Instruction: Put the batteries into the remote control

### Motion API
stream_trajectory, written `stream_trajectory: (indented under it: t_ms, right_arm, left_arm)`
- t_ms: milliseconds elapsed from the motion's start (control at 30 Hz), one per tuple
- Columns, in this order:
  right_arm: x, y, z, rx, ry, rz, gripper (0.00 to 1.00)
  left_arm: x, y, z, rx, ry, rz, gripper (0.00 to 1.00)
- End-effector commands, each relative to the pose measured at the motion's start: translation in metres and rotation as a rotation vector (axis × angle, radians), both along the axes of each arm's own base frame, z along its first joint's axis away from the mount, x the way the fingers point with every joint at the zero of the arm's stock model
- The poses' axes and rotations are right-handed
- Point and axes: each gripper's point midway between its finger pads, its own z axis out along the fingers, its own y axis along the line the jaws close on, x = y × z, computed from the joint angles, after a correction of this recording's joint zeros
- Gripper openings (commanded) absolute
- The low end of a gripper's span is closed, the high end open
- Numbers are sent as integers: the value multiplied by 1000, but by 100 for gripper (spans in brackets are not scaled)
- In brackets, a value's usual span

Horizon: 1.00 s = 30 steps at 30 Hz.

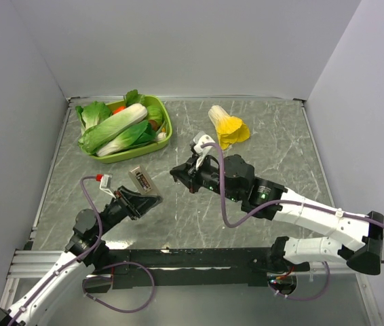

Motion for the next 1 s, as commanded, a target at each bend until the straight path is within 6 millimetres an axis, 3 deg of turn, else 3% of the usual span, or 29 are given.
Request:
stream_trajectory:
  t_ms: [0, 333, 500, 967]
  right_arm:
    - [-13, 23, 46, 177, -116, 85, 0]
    - [-17, 63, 39, 164, -141, 152, 0]
    - [-14, 80, 33, 162, -129, 163, 0]
    - [-8, 100, 25, 165, -131, 167, 0]
  left_arm:
    - [-7, -2, 13, -66, -55, -45, 2]
    - [-5, -2, 10, -67, -35, -38, 1]
    - [-2, -3, -1, -31, -11, -27, 1]
    - [-4, -1, 3, -47, -16, -23, 2]
